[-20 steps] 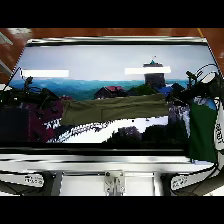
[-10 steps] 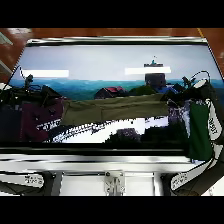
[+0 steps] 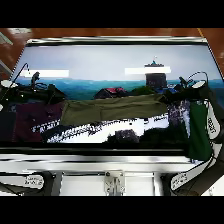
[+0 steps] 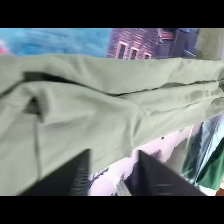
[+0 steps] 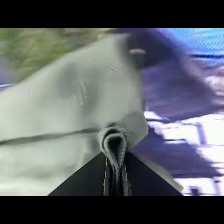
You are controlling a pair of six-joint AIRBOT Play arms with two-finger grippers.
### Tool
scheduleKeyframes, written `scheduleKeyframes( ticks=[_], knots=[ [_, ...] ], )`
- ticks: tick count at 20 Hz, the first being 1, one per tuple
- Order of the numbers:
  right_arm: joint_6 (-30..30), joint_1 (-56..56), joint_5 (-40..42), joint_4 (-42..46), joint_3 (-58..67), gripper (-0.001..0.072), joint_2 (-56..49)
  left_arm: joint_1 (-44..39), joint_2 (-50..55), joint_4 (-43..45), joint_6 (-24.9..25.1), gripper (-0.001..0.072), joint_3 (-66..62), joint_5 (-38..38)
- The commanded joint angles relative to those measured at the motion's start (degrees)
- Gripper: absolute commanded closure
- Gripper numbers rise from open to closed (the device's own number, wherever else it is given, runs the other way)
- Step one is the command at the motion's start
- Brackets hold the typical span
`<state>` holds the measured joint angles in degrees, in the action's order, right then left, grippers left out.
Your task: Fold the shirts.
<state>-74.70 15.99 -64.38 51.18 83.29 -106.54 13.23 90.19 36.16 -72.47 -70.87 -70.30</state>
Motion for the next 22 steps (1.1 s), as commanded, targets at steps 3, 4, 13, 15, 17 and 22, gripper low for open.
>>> scheduleKeyframes(
  ticks=[3,4,13,15,17,22],
  knots=[
    [4.5,0.0,-2.2,-4.7,0.1,0.0645,12.8,-8.7,-0.1,-8.8,3.7,0.0613,0.0,7.6],
    [4.2,0.0,-3.2,-4.6,0.1,0.0645,15.8,-12.2,-0.1,-9.3,3.9,0.0613,0.0,10.3],
    [-4.5,-0.1,-16.2,-4.0,0.1,0.0644,35.4,-45.2,7.2,-17.9,1.4,0.0667,-1.1,40.6],
    [-6.4,-0.1,-17.6,-4.0,0.1,0.0644,37.6,-48.5,11.4,-20.0,1.3,0.0667,-4.4,40.7],
    [-7.5,-0.2,-19.0,-4.1,0.1,0.0645,39.2,-50.9,15.9,-23.1,1.3,0.0667,-8.9,40.5],
    [-9.8,-0.2,-19.6,-4.4,0.1,0.0645,40.3,-54.6,27.0,-37.0,1.3,0.0667,-19.5,28.4]
  ],
)
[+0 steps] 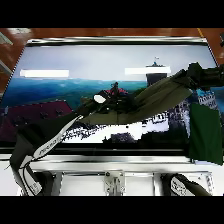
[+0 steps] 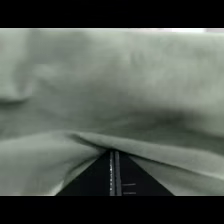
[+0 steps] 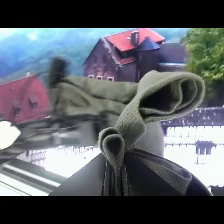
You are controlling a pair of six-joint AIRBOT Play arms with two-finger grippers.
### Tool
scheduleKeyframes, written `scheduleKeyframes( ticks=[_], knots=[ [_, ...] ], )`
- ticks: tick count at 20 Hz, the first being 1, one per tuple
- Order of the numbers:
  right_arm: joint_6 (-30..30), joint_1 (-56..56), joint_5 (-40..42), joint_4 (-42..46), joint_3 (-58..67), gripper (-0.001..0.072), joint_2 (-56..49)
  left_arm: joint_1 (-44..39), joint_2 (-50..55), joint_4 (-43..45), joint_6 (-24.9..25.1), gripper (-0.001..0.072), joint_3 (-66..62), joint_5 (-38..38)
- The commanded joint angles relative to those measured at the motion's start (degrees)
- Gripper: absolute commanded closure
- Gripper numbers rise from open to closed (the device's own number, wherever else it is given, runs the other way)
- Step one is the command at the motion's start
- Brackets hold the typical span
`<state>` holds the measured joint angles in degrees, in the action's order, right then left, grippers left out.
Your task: Fold the shirts.
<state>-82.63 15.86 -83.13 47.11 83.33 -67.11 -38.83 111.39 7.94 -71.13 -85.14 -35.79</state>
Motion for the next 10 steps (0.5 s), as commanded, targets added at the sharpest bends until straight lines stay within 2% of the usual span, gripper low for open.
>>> scheduleKeyframes(
  ticks=[1,3,6,8,10],
  knots=[
    [-2.1,0.0,-0.9,-0.3,0.0,0.0644,0.9,-3.0,7.4,-11.0,0.0,0.0668,-6.3,-7.5],
    [-2.4,0.0,-0.9,-0.2,0.0,0.0645,0.9,-2.8,8.3,-13.2,2.3,0.0668,-6.6,-7.8],
    [-2.9,-0.7,0.1,-0.1,0.0,0.0645,0.9,1.4,6.3,-10.5,4.3,0.0671,-6.6,-7.8],
    [-3.7,-4.1,3.0,-0.1,0.0,0.0645,0.6,6.6,2.4,-1.2,3.3,0.0671,-6.6,-8.6],
    [-3.8,-10.3,7.6,-0.1,0.0,0.0645,-0.2,13.2,-3.6,11.6,-0.4,0.0671,-6.6,-11.2]
  ],
)
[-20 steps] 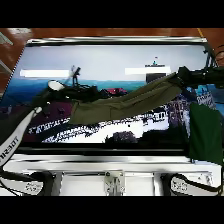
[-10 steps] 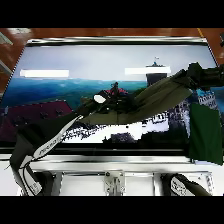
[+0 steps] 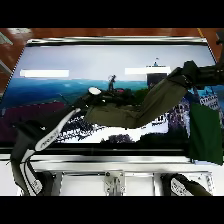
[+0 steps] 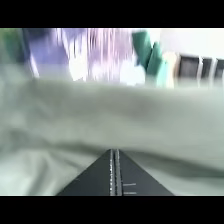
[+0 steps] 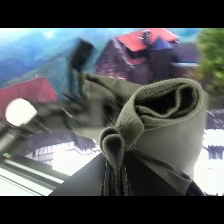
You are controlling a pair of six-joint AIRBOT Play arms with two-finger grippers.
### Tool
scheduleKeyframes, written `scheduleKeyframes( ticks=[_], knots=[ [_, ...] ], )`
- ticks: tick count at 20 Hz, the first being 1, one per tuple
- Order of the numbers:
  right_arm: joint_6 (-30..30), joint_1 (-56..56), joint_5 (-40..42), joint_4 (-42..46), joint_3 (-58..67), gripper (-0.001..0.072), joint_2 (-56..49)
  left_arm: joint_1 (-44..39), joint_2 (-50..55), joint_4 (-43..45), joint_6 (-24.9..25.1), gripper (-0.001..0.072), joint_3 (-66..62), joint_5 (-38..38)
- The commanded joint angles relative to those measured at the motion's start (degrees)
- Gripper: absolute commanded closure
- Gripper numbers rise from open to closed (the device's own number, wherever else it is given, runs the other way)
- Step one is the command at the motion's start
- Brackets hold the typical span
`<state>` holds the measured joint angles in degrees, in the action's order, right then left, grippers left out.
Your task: Fold the shirts.
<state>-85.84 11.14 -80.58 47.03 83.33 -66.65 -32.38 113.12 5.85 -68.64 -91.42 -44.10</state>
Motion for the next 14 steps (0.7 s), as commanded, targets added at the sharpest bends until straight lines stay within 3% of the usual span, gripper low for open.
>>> scheduleKeyframes(
  ticks=[1,5,10,12,13,14],
  knots=[
    [-0.9,-9.2,8.0,-0.1,0.0,0.0645,-1.6,10.6,-9.0,20.3,-5.2,0.0671,-0.3,-4.5],
    [-1.6,-24.9,21.5,-0.2,0.0,0.0645,-8.4,26.4,-25.0,35.2,-8.6,0.0670,-0.3,-10.6],
    [-6.2,-40.8,39.3,-1.5,0.0,0.0644,-25.0,42.6,-41.5,36.5,-8.5,0.0669,-0.3,-18.6],
    [-6.9,-44.1,44.9,-8.7,0.0,0.0610,-32.0,46.5,-46.1,36.5,-8.0,0.0669,-0.3,-21.7],
    [-6.6,-45.1,47.6,-14.3,0.0,0.0380,-35.0,47.5,-47.6,36.5,-7.9,0.0669,-0.3,-23.1],
    [-5.4,-45.7,49.8,-19.4,0.0,0.0050,-37.0,48.0,-49.1,36.4,-7.5,0.0668,-0.3,-24.3]
  ],
)
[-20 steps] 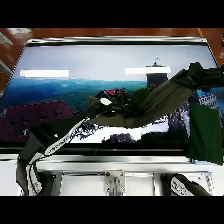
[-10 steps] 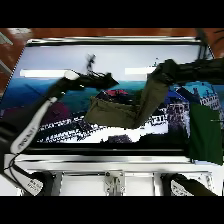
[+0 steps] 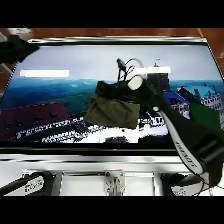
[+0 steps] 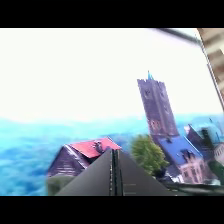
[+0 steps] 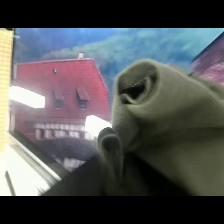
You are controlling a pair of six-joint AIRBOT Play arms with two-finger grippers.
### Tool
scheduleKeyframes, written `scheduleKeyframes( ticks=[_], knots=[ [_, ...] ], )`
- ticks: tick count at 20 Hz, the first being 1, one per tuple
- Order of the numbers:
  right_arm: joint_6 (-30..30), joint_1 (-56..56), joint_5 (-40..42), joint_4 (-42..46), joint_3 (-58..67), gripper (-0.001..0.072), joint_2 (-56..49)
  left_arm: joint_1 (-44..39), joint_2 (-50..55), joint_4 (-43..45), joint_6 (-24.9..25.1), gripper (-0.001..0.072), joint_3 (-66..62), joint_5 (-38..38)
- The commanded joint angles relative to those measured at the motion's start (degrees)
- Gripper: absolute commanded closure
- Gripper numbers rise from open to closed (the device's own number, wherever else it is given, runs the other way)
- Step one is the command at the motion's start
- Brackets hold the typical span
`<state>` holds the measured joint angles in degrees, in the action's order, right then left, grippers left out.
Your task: Fold the shirts.
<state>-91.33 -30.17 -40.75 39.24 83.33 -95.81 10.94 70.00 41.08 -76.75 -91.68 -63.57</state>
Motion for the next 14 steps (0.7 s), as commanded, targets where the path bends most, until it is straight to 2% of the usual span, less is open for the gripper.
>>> scheduleKeyframes(
  ticks=[1,2,4,6,9,11,12,14],
  knots=[
    [1.6,-4.4,10.3,-15.5,0.0,0.0023,-8.8,4.6,-7.5,1.2,2.3,0.0669,0.0,-5.9],
    [2.3,-4.1,9.6,-16.2,0.0,0.0023,-8.7,4.2,-8.8,1.2,2.9,0.0669,0.0,-6.4],
    [2.2,-2.3,4.0,-11.9,0.0,0.0023,-7.1,4.2,-10.2,1.2,3.3,0.0669,0.0,-6.8],
    [0.8,1.0,-7.4,-2.1,0.0,0.0023,-4.0,4.2,-10.5,1.2,4.3,0.0668,0.0,-7.5],
    [-2.8,8.4,-27.8,17.1,0.0,0.0022,1.3,4.2,-10.3,2.1,4.3,0.0668,0.4,-7.5],
    [-3.0,15.0,-39.0,28.2,0.0,0.0022,3.7,4.2,-10.3,2.1,4.3,0.0668,1.1,-7.5],
    [-3.3,17.7,-41.2,31.6,0.0,0.0022,3.9,4.2,-10.3,2.1,4.3,0.0668,1.4,-7.5],
    [-3.8,21.8,-39.4,31.6,-2.4,0.0021,3.8,4.2,-10.3,2.1,4.3,0.0668,1.9,-7.5]
  ],
)
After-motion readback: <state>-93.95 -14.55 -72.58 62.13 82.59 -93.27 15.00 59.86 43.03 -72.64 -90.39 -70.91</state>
